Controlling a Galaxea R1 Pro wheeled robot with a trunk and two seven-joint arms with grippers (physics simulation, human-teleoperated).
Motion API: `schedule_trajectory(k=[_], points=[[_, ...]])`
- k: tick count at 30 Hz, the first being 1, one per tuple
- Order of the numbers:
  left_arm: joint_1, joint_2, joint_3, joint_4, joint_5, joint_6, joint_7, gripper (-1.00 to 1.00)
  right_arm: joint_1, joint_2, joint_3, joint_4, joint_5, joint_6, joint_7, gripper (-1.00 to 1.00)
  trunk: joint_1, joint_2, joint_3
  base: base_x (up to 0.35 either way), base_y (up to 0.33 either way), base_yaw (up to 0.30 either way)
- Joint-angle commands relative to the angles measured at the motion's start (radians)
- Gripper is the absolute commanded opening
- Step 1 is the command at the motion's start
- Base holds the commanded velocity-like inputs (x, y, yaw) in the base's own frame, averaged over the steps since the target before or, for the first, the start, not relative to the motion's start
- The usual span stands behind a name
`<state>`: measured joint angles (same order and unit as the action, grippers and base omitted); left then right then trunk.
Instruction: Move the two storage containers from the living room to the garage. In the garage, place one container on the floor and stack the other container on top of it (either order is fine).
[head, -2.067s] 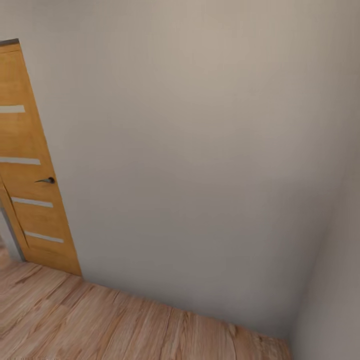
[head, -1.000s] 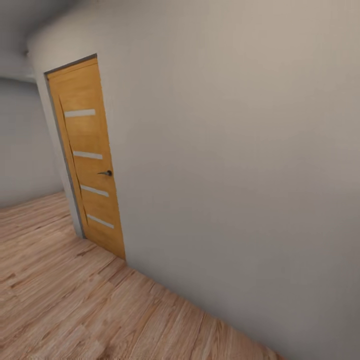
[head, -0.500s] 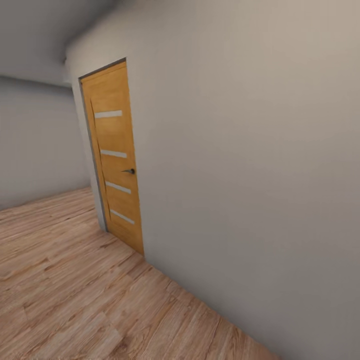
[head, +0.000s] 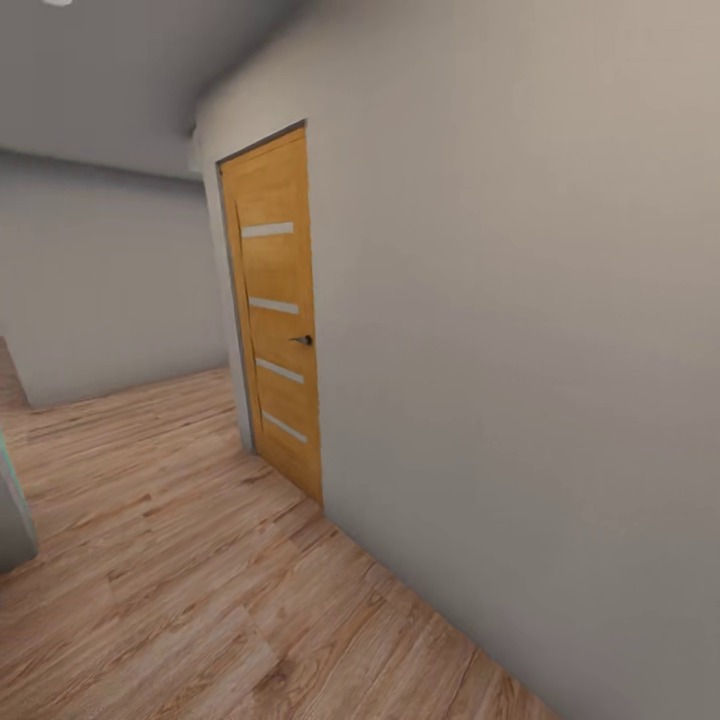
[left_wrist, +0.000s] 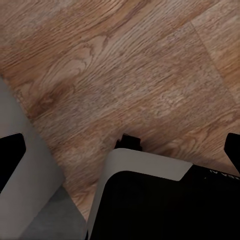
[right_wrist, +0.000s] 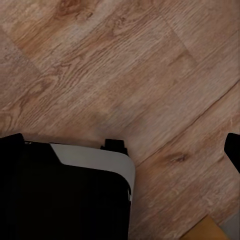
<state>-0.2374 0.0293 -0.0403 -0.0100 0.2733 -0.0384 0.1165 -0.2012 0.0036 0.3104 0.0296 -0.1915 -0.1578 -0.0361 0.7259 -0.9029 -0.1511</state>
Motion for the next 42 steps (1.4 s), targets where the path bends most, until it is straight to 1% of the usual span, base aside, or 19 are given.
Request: schedule_trajectory(k=[1,42], points=[[-0.001,0.0,-0.004,0.001,0.007,-0.003,0.002,1.0,-0.001,0.001,0.009,0.003,-0.009,-0.006,-0.001,1.0,0.0,-0.001,-0.001,0.0,0.0,0.273],[-0.001,0.0,-0.005,0.001,0.007,-0.003,0.002,1.0,-0.001,-0.001,0.007,0.003,-0.011,-0.01,-0.001,1.0,0.0,-0.001,-0.001,0.0,0.0,0.273]])
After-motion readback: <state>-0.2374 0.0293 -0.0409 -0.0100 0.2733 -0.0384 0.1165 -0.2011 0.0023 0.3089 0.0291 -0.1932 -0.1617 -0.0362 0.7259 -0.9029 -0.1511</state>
